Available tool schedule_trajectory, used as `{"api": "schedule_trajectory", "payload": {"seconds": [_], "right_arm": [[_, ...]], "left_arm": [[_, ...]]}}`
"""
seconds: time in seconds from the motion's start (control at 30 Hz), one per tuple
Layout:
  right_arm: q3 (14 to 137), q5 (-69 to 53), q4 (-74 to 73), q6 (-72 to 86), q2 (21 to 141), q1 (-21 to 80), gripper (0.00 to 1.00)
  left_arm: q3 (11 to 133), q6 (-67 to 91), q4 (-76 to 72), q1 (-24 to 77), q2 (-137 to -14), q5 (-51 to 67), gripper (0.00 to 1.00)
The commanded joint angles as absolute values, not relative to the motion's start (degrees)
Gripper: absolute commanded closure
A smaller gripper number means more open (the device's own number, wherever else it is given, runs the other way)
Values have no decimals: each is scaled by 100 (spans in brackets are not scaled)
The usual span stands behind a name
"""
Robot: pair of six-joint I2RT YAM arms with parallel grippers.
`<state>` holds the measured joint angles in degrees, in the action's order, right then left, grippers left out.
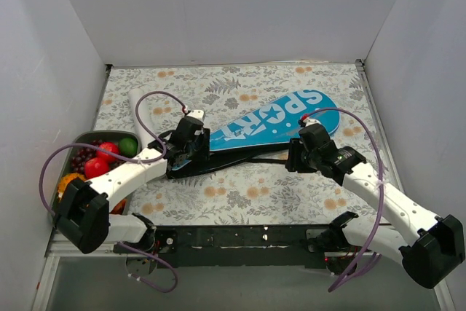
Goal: Pack up the badminton gear
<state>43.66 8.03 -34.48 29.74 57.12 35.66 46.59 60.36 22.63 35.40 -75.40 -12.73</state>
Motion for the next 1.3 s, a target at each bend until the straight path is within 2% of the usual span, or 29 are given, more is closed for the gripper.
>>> {"api": "schedule_trajectory", "payload": {"seconds": [0.0, 0.1, 0.3, 0.47, 0.57, 0.67, 0.7, 0.8, 1.07, 1.27], "right_arm": [[4474, 984, -3577, 2900, 5783, 3402, 51], [4482, 1045, -3507, 2900, 5809, 3235, 51], [4667, 1002, -3463, 2734, 5897, 2629, 51], [4729, 1002, -3358, 2628, 6003, 1926, 56], [4720, 827, -3235, 2584, 6117, 1460, 66], [4720, 730, -3112, 2566, 6292, 1134, 80], [4711, 729, -3077, 2566, 6389, 1038, 88], [4685, 703, -2910, 2593, 6600, 923, 98], [4816, 677, -2312, 2549, 7329, 905, 99], [4895, 659, -1996, 2549, 7989, 905, 99]], "left_arm": [[5009, 5810, 2232, 3516, -6988, -20, 48], [5457, 5827, 2215, 3516, -7005, 692, 41], [6274, 5818, 2084, 3516, -7854, 852, 42], [6644, 5950, 1706, 3524, -8963, 1291, 52], [6846, 6099, 1328, 3533, -9666, 1765, 61], [7162, 6178, 1169, 3595, -10247, 2029, 71], [7233, 6222, 1091, 3647, -10352, 2065, 72], [7479, 6249, 1090, 3744, -10731, 2101, 75], [7252, 6205, 993, 3762, -11109, 1899, 81], [6531, 6415, 721, 3762, -11065, 1662, 84]]}}
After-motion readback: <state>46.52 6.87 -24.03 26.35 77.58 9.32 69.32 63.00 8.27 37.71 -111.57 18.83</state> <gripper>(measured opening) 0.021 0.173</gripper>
